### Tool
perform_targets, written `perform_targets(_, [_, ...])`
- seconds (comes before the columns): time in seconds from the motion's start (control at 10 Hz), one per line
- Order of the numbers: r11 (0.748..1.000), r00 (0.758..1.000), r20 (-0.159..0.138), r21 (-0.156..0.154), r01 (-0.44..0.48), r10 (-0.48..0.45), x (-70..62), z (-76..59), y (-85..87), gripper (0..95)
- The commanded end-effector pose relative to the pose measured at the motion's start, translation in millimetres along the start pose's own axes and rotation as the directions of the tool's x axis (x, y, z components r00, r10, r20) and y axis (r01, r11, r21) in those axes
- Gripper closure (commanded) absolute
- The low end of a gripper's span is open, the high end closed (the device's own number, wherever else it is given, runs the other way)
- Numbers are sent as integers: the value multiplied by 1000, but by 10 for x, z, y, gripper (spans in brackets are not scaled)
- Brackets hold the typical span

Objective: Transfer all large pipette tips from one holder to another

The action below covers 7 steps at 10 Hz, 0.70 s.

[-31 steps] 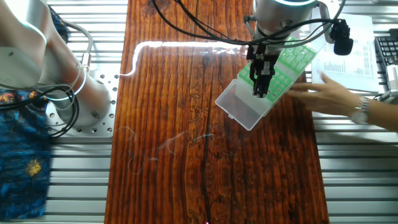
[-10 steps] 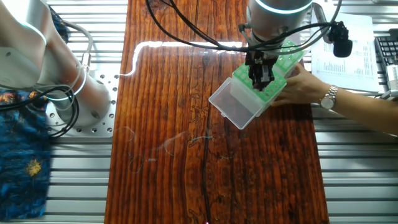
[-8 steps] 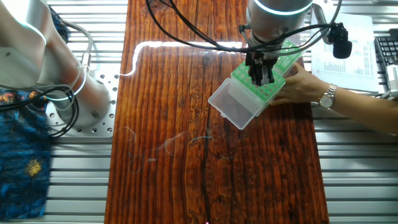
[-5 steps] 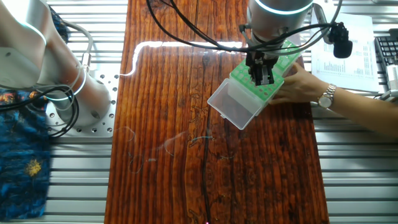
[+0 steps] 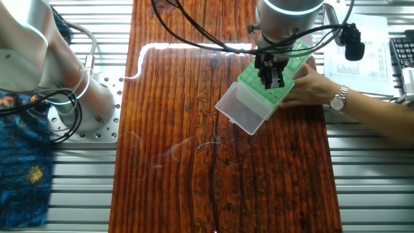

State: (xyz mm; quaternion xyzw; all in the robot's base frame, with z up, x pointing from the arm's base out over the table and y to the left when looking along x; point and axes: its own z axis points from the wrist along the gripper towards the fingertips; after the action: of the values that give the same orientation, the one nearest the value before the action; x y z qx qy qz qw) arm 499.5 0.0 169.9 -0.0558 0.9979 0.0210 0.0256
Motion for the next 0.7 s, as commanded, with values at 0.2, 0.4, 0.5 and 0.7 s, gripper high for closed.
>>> perform_targets(0.2, [1000,1000,-1,0,5,-5,-6,1,-1,950])
perform_targets(0.4, [1000,1000,-5,0,7,-7,-6,1,-1,950])
perform_targets(0.5, [1000,1000,-7,-1,8,-8,-6,1,-1,950])
perform_targets(0.7, [1000,1000,-6,-2,18,-18,-6,1,-1,950])
